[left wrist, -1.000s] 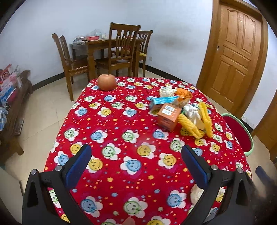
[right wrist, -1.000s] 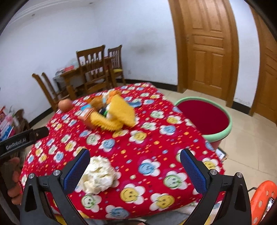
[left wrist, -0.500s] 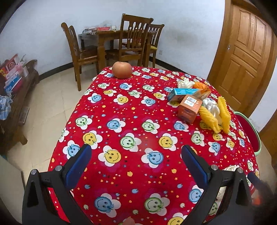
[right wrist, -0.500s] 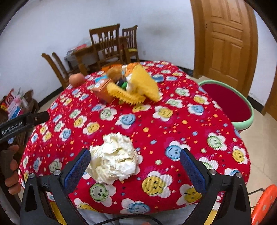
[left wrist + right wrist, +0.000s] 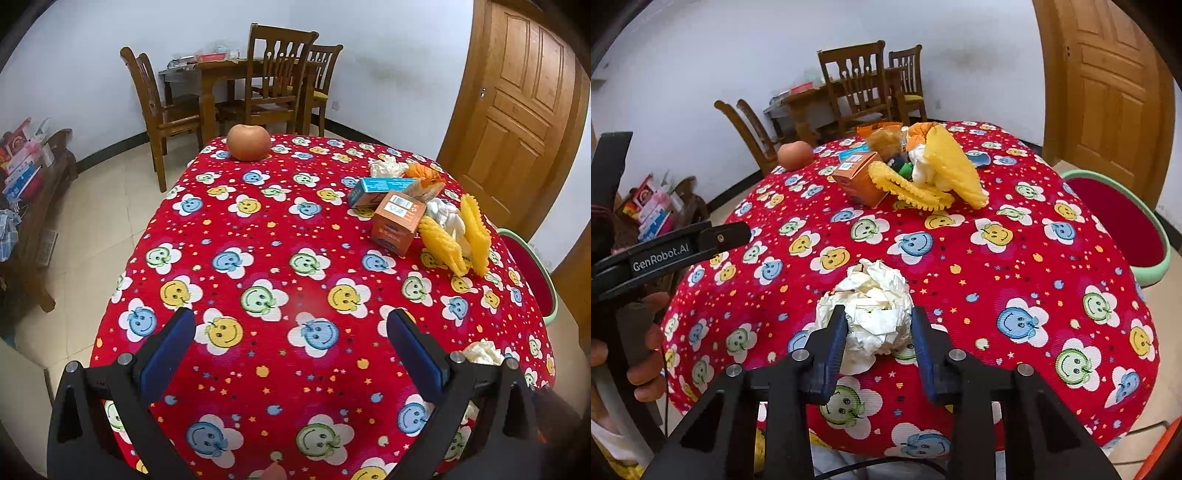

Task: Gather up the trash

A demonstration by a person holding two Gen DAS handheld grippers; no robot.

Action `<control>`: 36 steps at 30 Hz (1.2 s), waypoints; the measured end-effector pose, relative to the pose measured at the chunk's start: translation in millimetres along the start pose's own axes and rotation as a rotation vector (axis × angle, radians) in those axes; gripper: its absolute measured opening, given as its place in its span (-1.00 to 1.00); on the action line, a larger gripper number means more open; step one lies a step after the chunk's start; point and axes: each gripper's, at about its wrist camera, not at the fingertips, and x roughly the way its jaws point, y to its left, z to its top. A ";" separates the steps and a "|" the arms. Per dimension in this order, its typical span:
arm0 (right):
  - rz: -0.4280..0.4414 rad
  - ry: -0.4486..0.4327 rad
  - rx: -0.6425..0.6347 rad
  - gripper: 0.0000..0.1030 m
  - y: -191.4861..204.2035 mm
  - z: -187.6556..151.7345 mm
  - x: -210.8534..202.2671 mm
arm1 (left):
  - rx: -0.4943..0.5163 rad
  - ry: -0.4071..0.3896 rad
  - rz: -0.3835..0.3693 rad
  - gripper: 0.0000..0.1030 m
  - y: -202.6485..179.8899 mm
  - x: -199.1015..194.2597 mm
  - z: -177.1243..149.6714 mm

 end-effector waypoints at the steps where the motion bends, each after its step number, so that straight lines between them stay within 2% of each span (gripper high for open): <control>1: 0.001 -0.002 0.005 -0.31 -1.5 0.5 -1.3 | 0.004 -0.001 -0.003 0.97 -2.0 0.1 0.6; 7: -0.016 -0.058 0.023 -0.32 -11.3 8.2 -14.9 | 0.015 0.009 -0.039 0.97 -12.0 3.4 5.7; 17: -0.116 -0.151 0.083 -0.32 -50.6 28.4 -37.9 | 0.077 0.018 -0.122 0.93 -48.3 9.2 18.0; 19: -0.125 -0.156 0.105 -0.32 -60.8 31.9 -40.4 | 0.087 0.029 -0.146 0.87 -57.8 11.0 21.6; 27: -0.156 -0.175 0.173 -0.32 -93.0 36.8 -51.5 | 0.149 0.028 -0.227 0.82 -98.4 11.5 33.0; 32: -0.182 -0.180 0.212 -0.32 -112.4 36.5 -53.5 | 0.212 0.020 -0.286 0.71 -126.3 10.2 38.7; 36: -0.192 -0.184 0.242 -0.32 -126.1 35.4 -54.0 | 0.285 0.008 -0.299 0.49 -153.8 12.2 42.0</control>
